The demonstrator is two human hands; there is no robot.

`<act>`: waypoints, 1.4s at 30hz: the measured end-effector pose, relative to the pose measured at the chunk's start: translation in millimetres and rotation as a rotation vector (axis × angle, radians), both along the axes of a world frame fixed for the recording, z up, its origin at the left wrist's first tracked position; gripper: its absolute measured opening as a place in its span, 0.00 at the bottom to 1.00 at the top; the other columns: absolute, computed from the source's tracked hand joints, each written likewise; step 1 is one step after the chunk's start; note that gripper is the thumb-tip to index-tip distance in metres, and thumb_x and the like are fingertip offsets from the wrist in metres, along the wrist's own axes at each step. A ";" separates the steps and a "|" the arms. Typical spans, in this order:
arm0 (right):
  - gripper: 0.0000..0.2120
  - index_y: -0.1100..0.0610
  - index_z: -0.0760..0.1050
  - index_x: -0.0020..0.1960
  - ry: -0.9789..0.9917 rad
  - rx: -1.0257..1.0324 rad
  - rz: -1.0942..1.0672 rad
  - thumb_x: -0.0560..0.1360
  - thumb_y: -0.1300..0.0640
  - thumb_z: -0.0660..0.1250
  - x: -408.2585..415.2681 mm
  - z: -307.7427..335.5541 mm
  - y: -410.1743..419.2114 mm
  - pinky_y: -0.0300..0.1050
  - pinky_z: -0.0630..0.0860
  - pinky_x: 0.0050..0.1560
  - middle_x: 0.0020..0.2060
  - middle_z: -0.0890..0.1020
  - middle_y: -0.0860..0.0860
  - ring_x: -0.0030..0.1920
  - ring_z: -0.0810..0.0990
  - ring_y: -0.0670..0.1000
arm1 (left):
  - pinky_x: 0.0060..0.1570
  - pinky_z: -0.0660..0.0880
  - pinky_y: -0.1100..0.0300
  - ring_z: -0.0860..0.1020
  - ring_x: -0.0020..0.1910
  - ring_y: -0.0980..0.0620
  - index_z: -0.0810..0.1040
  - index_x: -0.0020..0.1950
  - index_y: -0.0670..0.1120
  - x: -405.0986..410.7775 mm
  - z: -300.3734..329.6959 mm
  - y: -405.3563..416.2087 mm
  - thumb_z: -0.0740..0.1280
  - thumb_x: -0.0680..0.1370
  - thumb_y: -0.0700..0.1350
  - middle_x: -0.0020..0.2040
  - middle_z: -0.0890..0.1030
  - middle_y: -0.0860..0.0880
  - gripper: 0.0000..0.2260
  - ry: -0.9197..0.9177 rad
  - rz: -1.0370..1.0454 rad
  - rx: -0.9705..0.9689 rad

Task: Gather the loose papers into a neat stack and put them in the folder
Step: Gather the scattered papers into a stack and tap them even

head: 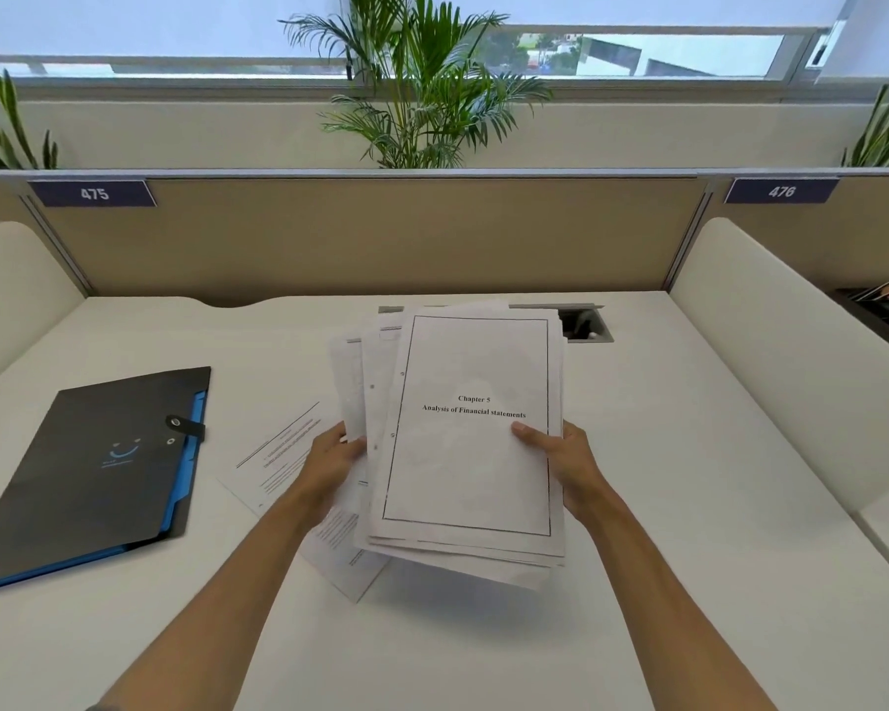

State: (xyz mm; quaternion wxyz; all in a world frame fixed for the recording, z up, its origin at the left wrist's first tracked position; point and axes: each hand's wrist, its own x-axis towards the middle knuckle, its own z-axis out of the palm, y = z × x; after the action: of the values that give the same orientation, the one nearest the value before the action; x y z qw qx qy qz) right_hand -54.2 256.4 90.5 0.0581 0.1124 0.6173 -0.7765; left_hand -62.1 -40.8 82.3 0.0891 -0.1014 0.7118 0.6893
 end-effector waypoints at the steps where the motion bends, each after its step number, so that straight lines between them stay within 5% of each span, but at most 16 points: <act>1: 0.11 0.58 0.83 0.52 0.003 0.008 -0.012 0.71 0.57 0.76 -0.5 1.7 -0.5 0.48 0.83 0.42 0.47 0.87 0.55 0.47 0.87 0.55 | 0.37 0.80 0.61 0.85 0.47 0.50 0.84 0.54 0.51 0.0 4.7 1.6 0.69 0.77 0.45 0.49 0.86 0.52 0.08 0.004 -0.032 0.006; 6: 0.06 0.57 0.83 0.50 0.029 0.022 -0.066 0.73 0.60 0.74 -1.9 6.1 -3.2 0.43 0.82 0.37 0.46 0.88 0.54 0.42 0.87 0.52 | 0.47 0.81 0.49 0.84 0.53 0.44 0.80 0.61 0.50 3.5 20.8 7.5 0.67 0.79 0.44 0.55 0.85 0.47 0.12 0.011 -0.138 0.085; 13: 0.11 0.58 0.80 0.57 0.076 -0.098 -0.028 0.75 0.62 0.71 -2.1 8.1 -3.9 0.43 0.82 0.43 0.49 0.87 0.52 0.48 0.86 0.52 | 0.42 0.82 0.50 0.83 0.52 0.42 0.79 0.63 0.51 5.4 33.3 11.9 0.65 0.80 0.42 0.56 0.85 0.46 0.13 0.003 -0.191 0.171; 18: 0.17 0.50 0.73 0.61 0.215 0.154 -0.124 0.75 0.60 0.72 -0.6 12.1 -10.5 0.47 0.83 0.50 0.55 0.84 0.51 0.50 0.85 0.48 | 0.56 0.78 0.41 0.81 0.57 0.38 0.76 0.65 0.43 0.6 38.7 6.7 0.64 0.78 0.35 0.58 0.83 0.42 0.15 0.032 -0.214 0.162; 21: 0.27 0.43 0.63 0.67 0.312 0.259 -0.174 0.76 0.60 0.71 1.8 14.9 -18.1 0.43 0.83 0.48 0.61 0.79 0.50 0.51 0.84 0.47 | 0.53 0.79 0.48 0.80 0.56 0.40 0.77 0.61 0.40 -0.3 44.2 3.2 0.64 0.72 0.30 0.56 0.83 0.41 0.18 0.045 -0.222 0.226; 25: 0.42 0.39 0.48 0.78 0.360 0.285 -0.184 0.76 0.59 0.71 2.9 19.7 -29.6 0.41 0.79 0.56 0.67 0.69 0.40 0.57 0.78 0.40 | 0.53 0.75 0.58 0.81 0.53 0.52 0.85 0.48 0.49 -0.3 50.3 6.1 0.67 0.66 0.40 0.51 0.86 0.50 0.13 0.114 -0.196 0.201; 28: 0.32 0.49 0.60 0.76 0.362 0.281 -0.170 0.76 0.59 0.71 0.5 24.0 -34.2 0.47 0.81 0.57 0.63 0.78 0.46 0.55 0.83 0.46 | 0.58 0.77 0.51 0.83 0.55 0.49 0.82 0.56 0.45 -5.0 49.6 11.9 0.75 0.69 0.39 0.54 0.85 0.47 0.16 0.177 -0.170 0.110; 31: 0.16 0.58 0.77 0.64 0.388 0.296 -0.162 0.77 0.60 0.69 -1.1 29.2 -37.5 0.54 0.82 0.54 0.53 0.85 0.51 0.52 0.85 0.49 | 0.53 0.81 0.51 0.84 0.53 0.46 0.82 0.56 0.43 -9.6 48.8 14.7 0.75 0.71 0.37 0.52 0.86 0.46 0.14 0.230 -0.090 0.109; 38: 0.09 0.47 0.81 0.49 0.381 0.296 -0.162 0.75 0.61 0.72 -1.5 40.1 -40.1 0.54 0.82 0.54 0.45 0.86 0.47 0.48 0.86 0.50 | 0.46 0.81 0.59 0.84 0.49 0.52 0.83 0.54 0.50 -15.0 53.0 21.4 0.75 0.72 0.39 0.50 0.86 0.52 0.12 0.326 0.003 0.079; 42: 0.12 0.46 0.80 0.50 0.431 0.281 -0.160 0.70 0.58 0.77 -0.2 51.2 -34.1 0.46 0.83 0.47 0.47 0.86 0.47 0.47 0.85 0.49 | 0.49 0.81 0.52 0.83 0.51 0.48 0.84 0.54 0.47 -15.5 57.2 22.6 0.77 0.68 0.37 0.52 0.86 0.49 0.16 0.332 -0.028 0.079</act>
State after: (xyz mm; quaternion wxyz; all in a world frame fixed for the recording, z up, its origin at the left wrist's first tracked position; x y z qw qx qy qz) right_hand -54.5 222.3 141.8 -0.1525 0.0000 0.7063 -0.6913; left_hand -77.6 -18.3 139.6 -0.0165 0.0273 0.6902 0.7229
